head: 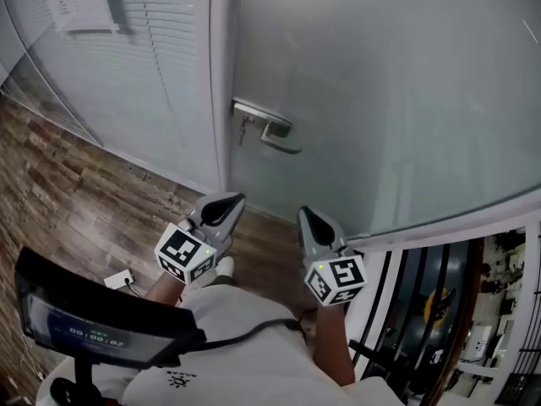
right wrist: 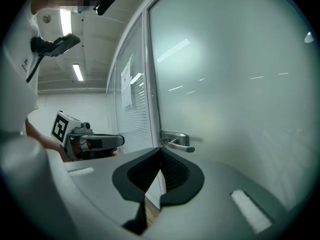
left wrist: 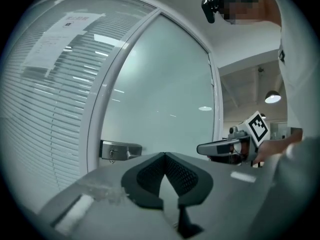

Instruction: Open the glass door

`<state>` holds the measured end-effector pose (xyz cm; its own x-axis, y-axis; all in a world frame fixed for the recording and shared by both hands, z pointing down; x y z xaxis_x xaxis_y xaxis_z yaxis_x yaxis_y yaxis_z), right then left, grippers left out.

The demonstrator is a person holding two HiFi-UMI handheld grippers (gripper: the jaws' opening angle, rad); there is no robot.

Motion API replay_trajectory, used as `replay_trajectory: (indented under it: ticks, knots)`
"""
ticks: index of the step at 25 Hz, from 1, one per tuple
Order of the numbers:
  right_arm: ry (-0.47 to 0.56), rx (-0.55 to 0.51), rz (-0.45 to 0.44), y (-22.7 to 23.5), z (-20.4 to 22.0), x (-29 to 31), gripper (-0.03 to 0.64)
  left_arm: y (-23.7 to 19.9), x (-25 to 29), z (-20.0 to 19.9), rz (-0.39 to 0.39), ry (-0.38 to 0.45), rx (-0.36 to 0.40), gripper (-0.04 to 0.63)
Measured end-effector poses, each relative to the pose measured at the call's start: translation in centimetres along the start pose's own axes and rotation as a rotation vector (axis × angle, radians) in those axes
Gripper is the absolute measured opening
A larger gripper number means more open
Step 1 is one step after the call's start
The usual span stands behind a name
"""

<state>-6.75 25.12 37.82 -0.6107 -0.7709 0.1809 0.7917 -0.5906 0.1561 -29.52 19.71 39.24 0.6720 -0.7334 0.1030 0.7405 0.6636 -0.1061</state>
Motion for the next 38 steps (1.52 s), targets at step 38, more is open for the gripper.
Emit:
replay_trajectory:
  ticks: [38]
  knots:
    - [-0.500,-0.696,-0.006,11.1,1.1,17.1,0.189,-8.3,11.1,-1.7,-0.034,-0.060,-0.020,0.003]
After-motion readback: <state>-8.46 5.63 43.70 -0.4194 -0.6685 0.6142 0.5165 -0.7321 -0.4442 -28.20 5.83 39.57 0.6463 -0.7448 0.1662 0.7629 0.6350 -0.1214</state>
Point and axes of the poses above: the fingertips, and each gripper's own axes: x forward along the fingers, y to its right, z out of its underside, the point moved 9 cm from there along -x, backward along the fingers, and after that the axes turned 13 degrees about -z, right-handed, at the moved point
